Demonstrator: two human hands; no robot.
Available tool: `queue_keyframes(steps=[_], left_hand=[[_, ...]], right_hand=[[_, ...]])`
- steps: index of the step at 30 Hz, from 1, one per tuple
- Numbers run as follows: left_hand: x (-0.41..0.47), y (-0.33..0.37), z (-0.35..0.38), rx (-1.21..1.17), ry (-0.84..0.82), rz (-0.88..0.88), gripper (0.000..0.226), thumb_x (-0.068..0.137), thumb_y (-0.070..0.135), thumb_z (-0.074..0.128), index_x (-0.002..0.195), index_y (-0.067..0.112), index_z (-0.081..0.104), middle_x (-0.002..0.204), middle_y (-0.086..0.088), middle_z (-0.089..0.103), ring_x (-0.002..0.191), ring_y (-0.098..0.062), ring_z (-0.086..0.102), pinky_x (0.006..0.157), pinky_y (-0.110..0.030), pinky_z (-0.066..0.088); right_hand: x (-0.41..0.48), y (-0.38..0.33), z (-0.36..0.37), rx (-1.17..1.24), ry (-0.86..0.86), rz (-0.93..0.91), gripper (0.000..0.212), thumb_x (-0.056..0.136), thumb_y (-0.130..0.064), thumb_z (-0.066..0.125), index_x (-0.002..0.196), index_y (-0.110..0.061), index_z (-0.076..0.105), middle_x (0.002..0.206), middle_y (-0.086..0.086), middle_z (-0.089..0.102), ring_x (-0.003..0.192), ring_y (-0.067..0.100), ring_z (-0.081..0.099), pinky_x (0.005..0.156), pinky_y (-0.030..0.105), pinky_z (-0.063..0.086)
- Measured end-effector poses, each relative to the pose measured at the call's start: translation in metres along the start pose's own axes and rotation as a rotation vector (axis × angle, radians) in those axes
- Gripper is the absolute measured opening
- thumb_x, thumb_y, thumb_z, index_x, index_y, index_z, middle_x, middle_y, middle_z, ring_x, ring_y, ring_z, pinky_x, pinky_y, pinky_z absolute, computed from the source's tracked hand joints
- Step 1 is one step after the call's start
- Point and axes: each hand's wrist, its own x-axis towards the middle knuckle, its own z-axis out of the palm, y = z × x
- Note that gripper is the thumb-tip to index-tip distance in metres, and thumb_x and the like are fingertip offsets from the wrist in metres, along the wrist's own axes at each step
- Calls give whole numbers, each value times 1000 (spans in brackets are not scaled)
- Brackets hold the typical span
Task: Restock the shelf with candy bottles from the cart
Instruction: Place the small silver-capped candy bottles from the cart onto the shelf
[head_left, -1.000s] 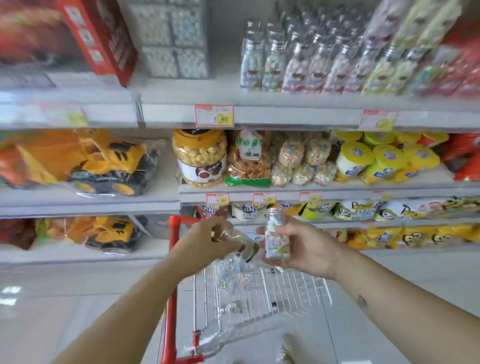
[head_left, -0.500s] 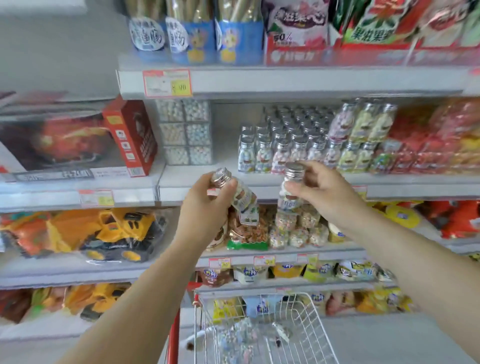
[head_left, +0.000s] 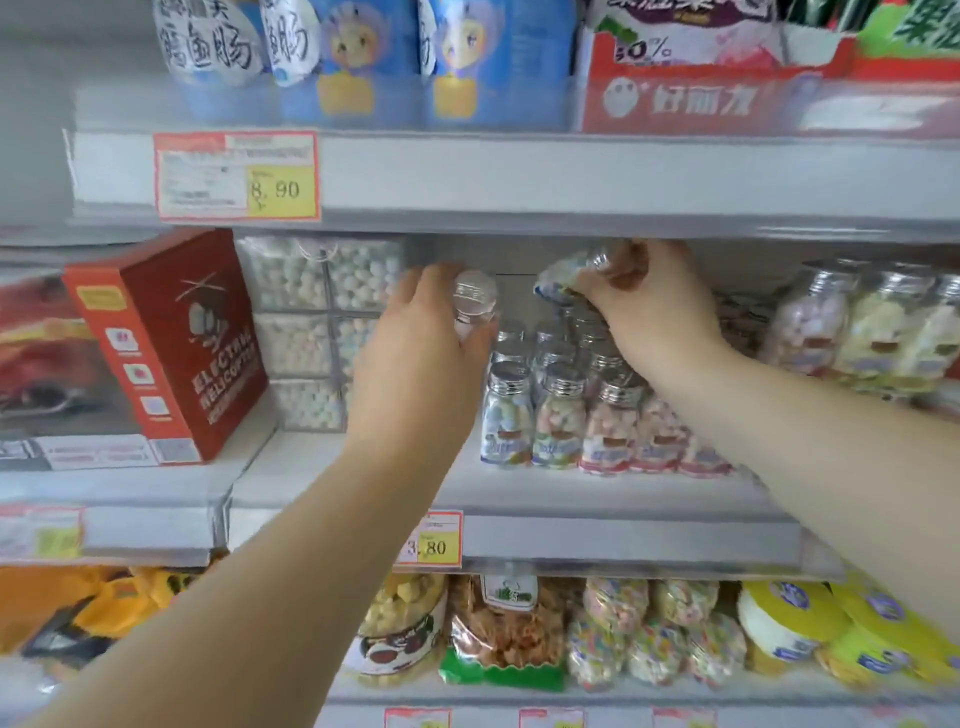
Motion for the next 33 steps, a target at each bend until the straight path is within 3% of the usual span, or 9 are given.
queue_keyframes(steps=[4,6,8,13,17,21,24,26,33], left_hand=[[29,-5,21,26,5,39,32,96,25,59,126,21,52,109,6,50,84,-19,47,66,-32,34],[38,-7,29,28,-2,66,31,96,22,58,126,20,51,117,1,54,90,-24,53,69,-37,41],[48,-7,37,70,-30,76,34,97,20,56,130,19,49,123,-3,56,96,-29,58,73,-40,46],[83,-8,57,123,-92,-7,42,97,15,55,137,19,46,117,-7,64,102,-30,61,75,-33,43],[106,-13,67,37,-150,-113,39,96,15,56,135,15,52,113,-2,64,93,-22,57,66,-19,32],[118,-23,78,-81,-201,-202,32,93,14,58,125,8,56,110,-11,65,91,-30,60,56,-23,34],[117,-25,88,-179,-265,-278,38,92,12,64,129,11,56,123,-14,63,108,-35,62,75,-25,48],[114,-27,94,-267,-334,-334,44,91,10,64,133,18,54,122,-11,63,103,-32,66,85,-36,55],[109,-24,96,-442,-413,-537,46,89,5,57,129,28,58,87,-5,64,73,-19,54,59,-25,41]], right_hand=[[36,13,23,-100,-27,-74,28,85,-17,70,70,-18,45,80,7,61,74,21,56,63,27,40],[47,20,31,-145,-103,-102,31,84,-16,72,69,-21,45,79,-2,60,73,16,56,59,17,39],[54,26,37,-195,-205,-134,27,81,-17,75,76,-23,50,85,-6,61,79,14,58,61,19,39],[73,30,48,-394,-354,-91,32,68,-39,83,83,-34,55,97,-10,62,99,23,62,88,34,51],[78,31,56,-484,-464,-32,49,65,-46,82,110,-35,68,120,-3,66,111,26,60,98,39,49],[81,33,54,-450,-474,26,41,70,-37,83,107,-26,72,112,-2,68,104,22,63,94,33,52],[80,31,50,-411,-483,65,31,71,-31,82,98,-20,75,97,0,71,91,21,65,87,34,56],[79,30,49,-403,-490,73,28,72,-30,81,98,-21,76,90,-2,70,85,20,66,79,30,56],[83,33,51,-440,-528,77,31,70,-37,79,97,-22,76,96,0,72,93,21,66,86,34,56]])
